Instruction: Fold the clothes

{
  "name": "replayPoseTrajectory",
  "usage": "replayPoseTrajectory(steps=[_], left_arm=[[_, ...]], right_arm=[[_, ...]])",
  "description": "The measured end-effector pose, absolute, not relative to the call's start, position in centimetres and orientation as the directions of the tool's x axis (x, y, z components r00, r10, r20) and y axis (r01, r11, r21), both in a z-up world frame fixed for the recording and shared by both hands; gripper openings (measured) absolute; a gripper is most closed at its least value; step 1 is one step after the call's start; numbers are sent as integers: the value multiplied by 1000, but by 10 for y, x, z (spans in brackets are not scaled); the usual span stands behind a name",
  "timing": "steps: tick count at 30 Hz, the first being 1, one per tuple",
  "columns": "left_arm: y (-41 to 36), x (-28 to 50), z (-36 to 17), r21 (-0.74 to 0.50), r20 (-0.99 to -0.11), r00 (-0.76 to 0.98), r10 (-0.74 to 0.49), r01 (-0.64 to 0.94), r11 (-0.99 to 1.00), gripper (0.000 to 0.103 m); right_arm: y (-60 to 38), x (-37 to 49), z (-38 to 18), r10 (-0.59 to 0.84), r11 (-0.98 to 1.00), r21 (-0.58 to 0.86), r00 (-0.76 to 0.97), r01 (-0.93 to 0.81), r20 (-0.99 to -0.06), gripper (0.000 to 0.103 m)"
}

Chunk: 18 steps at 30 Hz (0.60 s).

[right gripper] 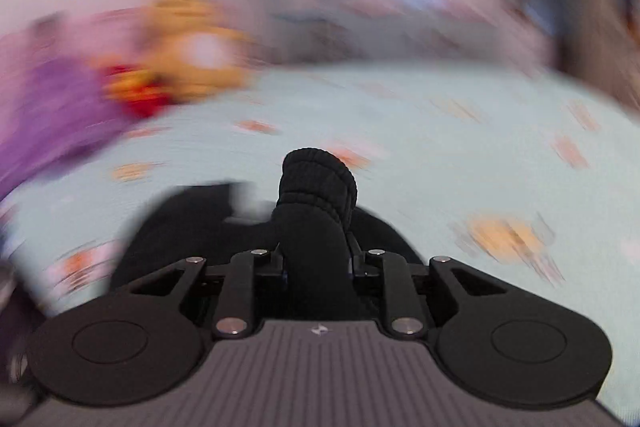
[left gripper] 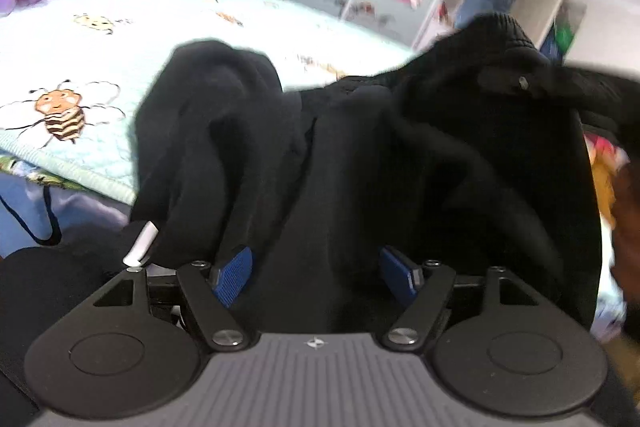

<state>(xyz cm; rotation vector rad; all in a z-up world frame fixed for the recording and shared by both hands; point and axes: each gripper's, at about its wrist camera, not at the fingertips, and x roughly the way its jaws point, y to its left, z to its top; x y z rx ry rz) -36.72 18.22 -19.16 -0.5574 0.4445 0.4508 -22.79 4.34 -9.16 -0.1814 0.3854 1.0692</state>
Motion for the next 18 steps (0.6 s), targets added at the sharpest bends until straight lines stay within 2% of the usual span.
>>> replayPoseTrajectory(steps=[4,8,13,18], left_arm=[[194,-393,-184,-543,-413,872,262,-466,698,74],[206,-411,-182,-657,-353,906,234,-418,628,77],[219,-395,-171,-696,-361,913,188,-398,598,79],[227,-344,-152,-664,-454,886,92,-406,628,81]], right_arm=[[31,-280,-98,878,244,20,212,-970,-428,24],[11,-286,-124,845,218,77,149,-973,-514,24],[-13,-281,-145,818,266,156,137,-951,-558,24],[-15,-284,-149,825,261,168,129,-951,-551,24]])
